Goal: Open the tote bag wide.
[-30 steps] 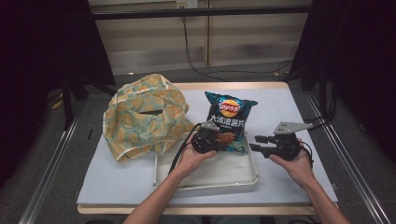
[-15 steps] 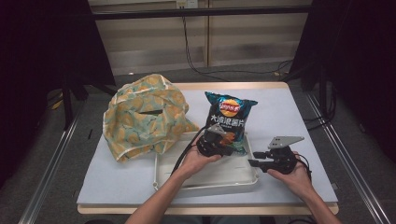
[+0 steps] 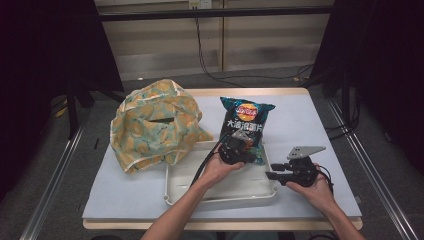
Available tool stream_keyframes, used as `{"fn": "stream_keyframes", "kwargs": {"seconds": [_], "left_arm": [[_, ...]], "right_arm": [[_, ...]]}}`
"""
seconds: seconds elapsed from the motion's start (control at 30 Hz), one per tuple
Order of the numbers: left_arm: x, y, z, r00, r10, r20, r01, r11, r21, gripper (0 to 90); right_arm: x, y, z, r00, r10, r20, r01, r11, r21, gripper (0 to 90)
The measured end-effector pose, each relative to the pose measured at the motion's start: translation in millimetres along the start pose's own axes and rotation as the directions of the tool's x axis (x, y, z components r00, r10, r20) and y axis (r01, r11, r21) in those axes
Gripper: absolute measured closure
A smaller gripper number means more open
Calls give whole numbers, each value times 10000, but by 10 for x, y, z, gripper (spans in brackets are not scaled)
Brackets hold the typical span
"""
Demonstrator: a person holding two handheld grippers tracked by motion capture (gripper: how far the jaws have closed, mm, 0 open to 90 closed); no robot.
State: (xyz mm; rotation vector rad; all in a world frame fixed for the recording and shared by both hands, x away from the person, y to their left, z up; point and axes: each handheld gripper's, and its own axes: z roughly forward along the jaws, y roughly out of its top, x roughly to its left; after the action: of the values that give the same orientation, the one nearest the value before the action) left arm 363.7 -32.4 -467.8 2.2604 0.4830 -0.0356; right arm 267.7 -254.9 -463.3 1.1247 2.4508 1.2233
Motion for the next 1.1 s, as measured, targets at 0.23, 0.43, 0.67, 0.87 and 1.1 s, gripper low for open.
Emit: {"fn": "stream_keyframes", "kwargs": {"seconds": [0.23, 0.43, 0.67, 0.87, 1.1], "left_arm": [[9, -44, 15, 9996, 12, 275, -11, 10000, -33, 839], [11, -89, -39, 9992, -70, 387, 72, 10000, -65, 798], [-35, -148, -213, 9989, -62, 454, 83, 9989, -471, 781], [-28, -229, -418, 9976, -154, 681, 209, 9965, -807, 778], [-29, -359, -800, 9993, 50, 378, -5, 9928, -1196, 734]], "right_arm": [[29, -27, -34, 9999, 129, -73, -129, 9999, -45, 620], [70, -77, -77, 9994, 262, -219, -264, 9996, -87, 626], [105, -90, -93, 9996, 151, -246, -155, 9998, -127, 564], [159, -52, -129, 9998, 172, -77, -175, 9992, -349, 510], [192, -143, -137, 9993, 345, -110, -346, 9994, -93, 459]]}}
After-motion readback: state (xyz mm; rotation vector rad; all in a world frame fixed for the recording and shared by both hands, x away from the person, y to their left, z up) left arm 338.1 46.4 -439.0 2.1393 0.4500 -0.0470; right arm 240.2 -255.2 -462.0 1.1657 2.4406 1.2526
